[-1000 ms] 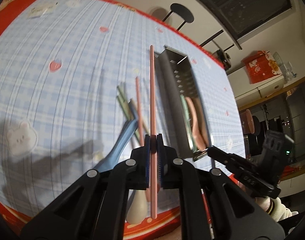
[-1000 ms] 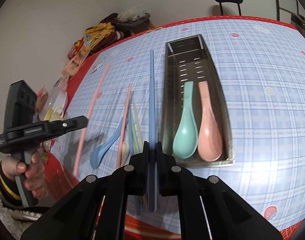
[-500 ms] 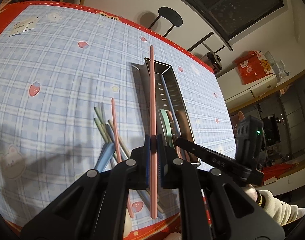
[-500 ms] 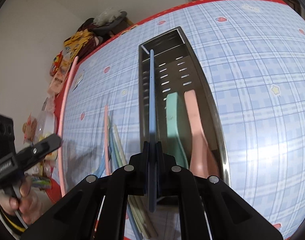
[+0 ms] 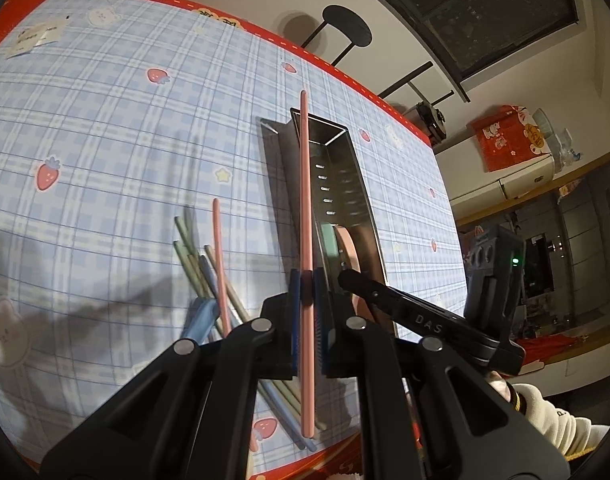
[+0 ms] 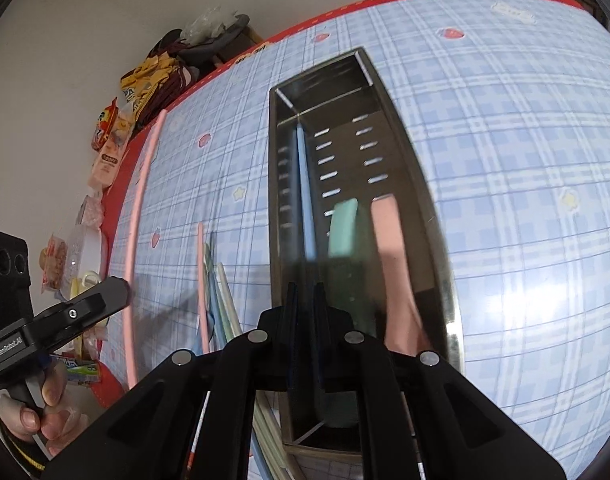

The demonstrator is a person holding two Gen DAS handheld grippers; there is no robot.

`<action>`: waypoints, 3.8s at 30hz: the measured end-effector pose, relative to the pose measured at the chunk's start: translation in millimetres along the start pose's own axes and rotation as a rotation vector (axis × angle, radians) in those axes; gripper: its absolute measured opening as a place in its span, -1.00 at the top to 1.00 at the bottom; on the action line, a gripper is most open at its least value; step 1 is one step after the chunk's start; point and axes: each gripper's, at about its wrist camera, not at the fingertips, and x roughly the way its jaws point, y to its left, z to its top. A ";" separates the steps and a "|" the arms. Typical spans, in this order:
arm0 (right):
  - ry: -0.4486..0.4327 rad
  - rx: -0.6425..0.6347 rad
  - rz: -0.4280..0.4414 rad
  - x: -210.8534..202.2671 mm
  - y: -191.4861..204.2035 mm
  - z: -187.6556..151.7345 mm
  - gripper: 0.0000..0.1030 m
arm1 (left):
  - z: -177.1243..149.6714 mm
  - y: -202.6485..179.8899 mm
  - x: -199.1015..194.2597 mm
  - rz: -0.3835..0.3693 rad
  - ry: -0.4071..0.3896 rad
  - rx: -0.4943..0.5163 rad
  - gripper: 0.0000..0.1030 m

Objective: Organize utensils
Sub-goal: 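Carry the pink and blue chopsticks with both tools into the steel basket, then open both tools to release the chopsticks and withdraw toward the utensils, then grasp a pink chopstick with the right tool while the left tool moves to the blue spoon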

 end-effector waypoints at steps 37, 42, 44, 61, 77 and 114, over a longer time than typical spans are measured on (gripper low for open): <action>-0.158 0.042 -0.322 -114.0 -93.4 -12.8 -0.89 | 25.4 -38.9 102.9 0.072 -0.008 -0.136 0.80; -0.170 0.045 -0.331 -121.0 -96.3 -14.2 -0.89 | 29.0 -48.7 96.2 0.077 -0.041 -0.091 0.23; -0.178 0.045 -0.337 -123.4 -95.3 -15.8 -0.89 | 30.3 -55.0 87.7 0.079 -0.058 -0.054 0.00; -0.259 -0.095 -0.373 -126.3 -32.8 -51.1 -0.89 | -10.5 -50.0 -28.9 0.340 -0.160 0.219 -0.88; -0.157 -0.252 -0.269 -63.0 36.7 -93.8 -0.89 | -78.5 31.9 -68.2 0.501 -0.146 0.205 -0.88; 0.078 -0.373 -0.380 52.6 136.4 -111.5 0.73 | -93.8 88.8 -62.0 0.330 -0.036 0.367 -0.87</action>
